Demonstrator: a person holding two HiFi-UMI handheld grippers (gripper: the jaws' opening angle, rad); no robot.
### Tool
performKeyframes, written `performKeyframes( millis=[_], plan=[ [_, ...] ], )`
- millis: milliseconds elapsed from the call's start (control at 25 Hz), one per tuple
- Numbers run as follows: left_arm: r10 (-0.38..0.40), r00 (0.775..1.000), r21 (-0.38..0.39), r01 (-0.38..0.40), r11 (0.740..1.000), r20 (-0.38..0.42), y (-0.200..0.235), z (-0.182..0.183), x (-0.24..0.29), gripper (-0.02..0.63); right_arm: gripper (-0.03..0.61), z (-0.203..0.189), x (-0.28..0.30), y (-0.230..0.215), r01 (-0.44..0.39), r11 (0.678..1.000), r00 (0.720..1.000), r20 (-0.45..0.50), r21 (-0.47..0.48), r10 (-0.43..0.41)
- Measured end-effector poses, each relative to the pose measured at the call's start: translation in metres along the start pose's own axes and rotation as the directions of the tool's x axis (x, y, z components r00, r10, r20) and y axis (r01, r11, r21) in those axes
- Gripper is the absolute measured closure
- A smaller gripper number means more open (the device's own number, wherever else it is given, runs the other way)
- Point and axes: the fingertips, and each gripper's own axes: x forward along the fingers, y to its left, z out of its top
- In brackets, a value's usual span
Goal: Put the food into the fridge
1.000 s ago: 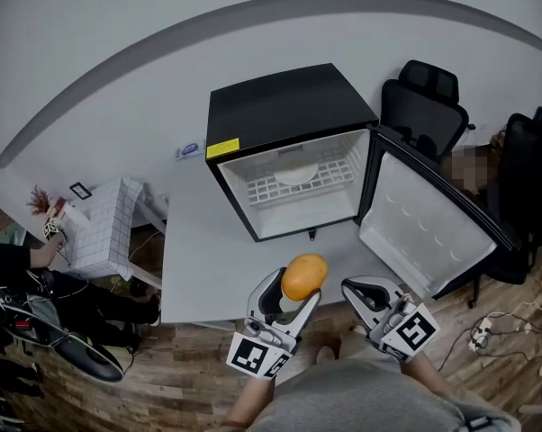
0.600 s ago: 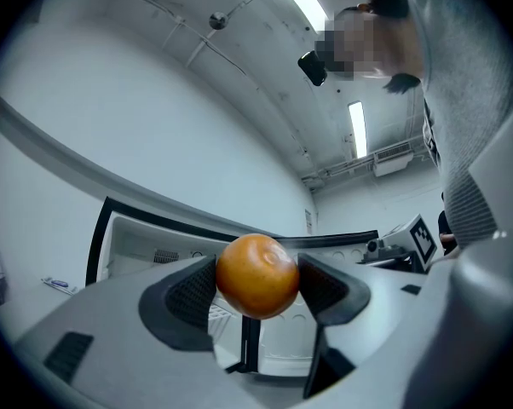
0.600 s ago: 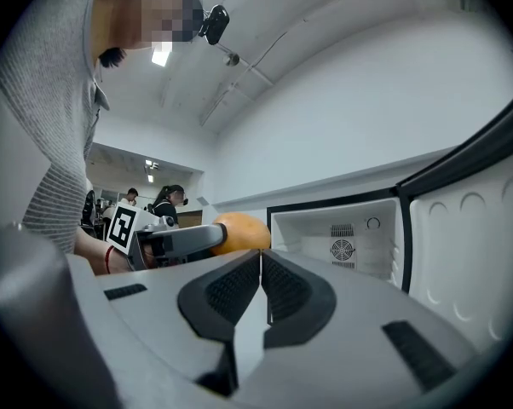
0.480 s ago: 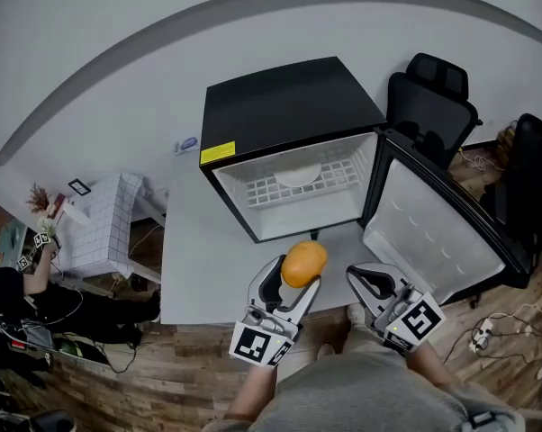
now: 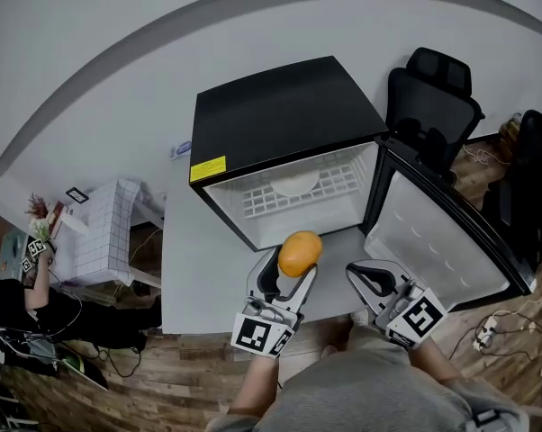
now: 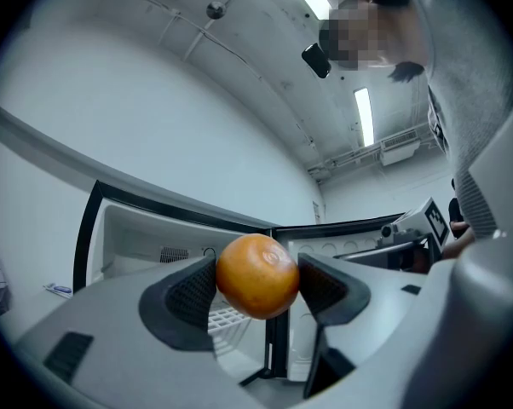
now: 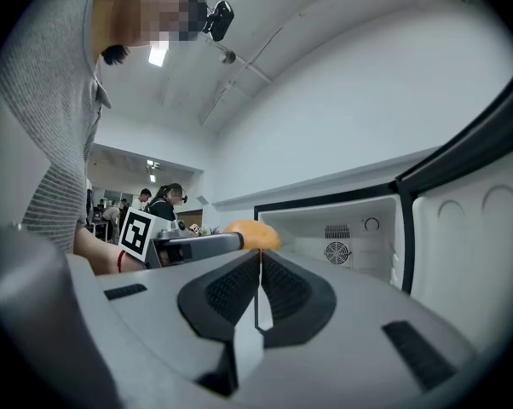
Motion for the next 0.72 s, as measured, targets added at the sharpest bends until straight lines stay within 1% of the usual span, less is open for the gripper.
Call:
performKeyframes(
  millis=[240, 360, 560, 640, 720],
  plan=[
    [0.015, 1.000, 0.016, -0.015, 1.000, -0.015, 0.020, -0.008, 0.021, 0.314, 0.565, -0.005, 0.006, -0.012, -0.002, 1.000, 1.000, -0.008, 0.010, 0.002],
    [0.023, 0.999, 0.027, -0.022, 0.999, -0.034, 0.029, -0.017, 0.029, 0.316, 0.565, -0.005, 0.011, -0.011, -0.026, 1.000, 1.000, -0.002, 0.011, 0.026],
    [0.040, 0.998, -0.023, -0.041, 0.999, -0.039, 0.043, -0.031, 0.042, 0.315, 0.565, -0.013, 0.019, -0.012, -0.058, 0.998, 0.998, -0.024, 0.003, 0.058],
    [0.050, 0.998, -0.029, -0.051, 0.998, -0.041, 0.049, -0.035, 0.047, 0.316, 0.565, -0.018, 0.023, -0.019, -0.049, 0.999, 0.998, -0.033, -0.001, 0.049],
    [0.059, 0.997, -0.016, -0.060, 0.998, -0.049, 0.053, -0.039, 0.052, 0.315, 0.565, -0.021, 0.029, -0.030, -0.022, 1.000, 0.999, -0.030, -0.008, 0.022]
  ],
)
